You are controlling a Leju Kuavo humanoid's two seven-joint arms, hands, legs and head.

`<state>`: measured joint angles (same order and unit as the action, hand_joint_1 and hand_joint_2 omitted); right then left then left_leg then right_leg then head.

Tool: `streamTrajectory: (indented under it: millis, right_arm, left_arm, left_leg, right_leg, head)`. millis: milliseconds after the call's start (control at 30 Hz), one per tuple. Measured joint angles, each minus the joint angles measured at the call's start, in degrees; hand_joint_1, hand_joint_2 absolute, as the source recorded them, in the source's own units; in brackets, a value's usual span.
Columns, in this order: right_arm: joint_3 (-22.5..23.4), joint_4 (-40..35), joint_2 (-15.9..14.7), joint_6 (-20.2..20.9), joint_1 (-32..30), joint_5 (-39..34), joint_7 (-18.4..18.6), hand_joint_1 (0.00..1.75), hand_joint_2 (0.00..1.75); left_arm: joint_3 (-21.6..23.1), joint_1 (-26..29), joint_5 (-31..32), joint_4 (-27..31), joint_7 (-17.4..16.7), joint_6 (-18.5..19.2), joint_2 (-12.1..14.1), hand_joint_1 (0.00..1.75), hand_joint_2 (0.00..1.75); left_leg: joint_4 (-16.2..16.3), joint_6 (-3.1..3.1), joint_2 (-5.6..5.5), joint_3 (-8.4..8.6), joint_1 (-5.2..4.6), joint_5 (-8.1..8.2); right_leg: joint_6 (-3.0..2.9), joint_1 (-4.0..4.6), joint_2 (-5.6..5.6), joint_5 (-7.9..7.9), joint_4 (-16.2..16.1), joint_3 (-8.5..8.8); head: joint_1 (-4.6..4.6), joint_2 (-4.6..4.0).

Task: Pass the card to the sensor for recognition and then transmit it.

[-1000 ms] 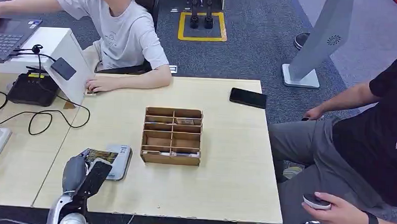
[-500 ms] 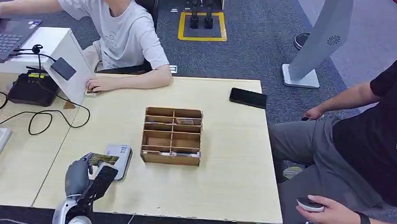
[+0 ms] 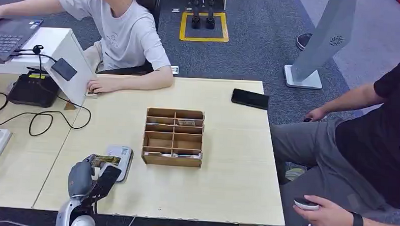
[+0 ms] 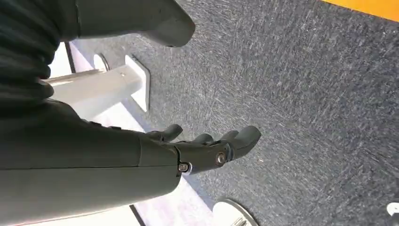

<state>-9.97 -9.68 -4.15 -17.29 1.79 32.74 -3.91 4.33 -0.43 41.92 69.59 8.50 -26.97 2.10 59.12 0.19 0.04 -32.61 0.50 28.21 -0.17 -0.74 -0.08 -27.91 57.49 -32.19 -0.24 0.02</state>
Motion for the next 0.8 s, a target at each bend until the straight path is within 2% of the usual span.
streamTrajectory:
  millis: [333, 500, 633, 800]
  right_arm:
    - [0.0, -0.3, 0.0, 0.1, 0.5, 0.8, 0.1, 0.0, 1.75]
    - [0.0, -0.3, 0.0, 0.2, 0.6, 0.9, 0.4, 0.0, 1.75]
    - [0.0, -0.3, 0.0, 0.3, 0.6, 1.3, 0.4, 0.0, 1.75]
    - [0.0, -0.5, 0.0, 0.3, 0.8, 1.5, 0.0, 0.0, 1.75]
  left_arm:
    - [0.0, -2.0, 3.6, -4.9, -0.7, -1.0, -0.8, 1.75, 1.75]
    - [0.0, -2.8, 4.9, -7.5, -0.8, -2.5, -1.2, 1.75, 1.75]
    - [0.1, -3.7, 8.7, -9.9, -2.1, -4.7, -1.3, 1.75, 1.75]
    - [0.2, -4.7, 9.7, -12.0, -2.5, -5.5, -1.4, 1.75, 1.75]
  left_leg:
    - [0.0, 0.0, 0.0, 0.04, 0.0, 0.0]
    - [0.0, 0.0, -0.01, 0.04, 0.0, 0.0]
    - [0.0, 0.0, -0.01, 0.05, 0.0, 0.0]
    - [0.0, 0.0, -0.01, 0.15, 0.0, 0.0]
  right_leg:
    - [0.0, 0.0, -0.01, 0.0, 0.0, 0.04]
    - [0.0, 0.0, -0.01, 0.0, 0.0, 0.05]
    - [0.0, 0.0, -0.01, 0.0, 0.0, 0.07]
    - [0.0, 0.0, -0.02, 0.0, 0.0, 0.19]
  head:
    - [0.0, -0.02]
    - [0.0, -0.02]
    - [0.02, 0.0]
    - [0.02, -0.02]
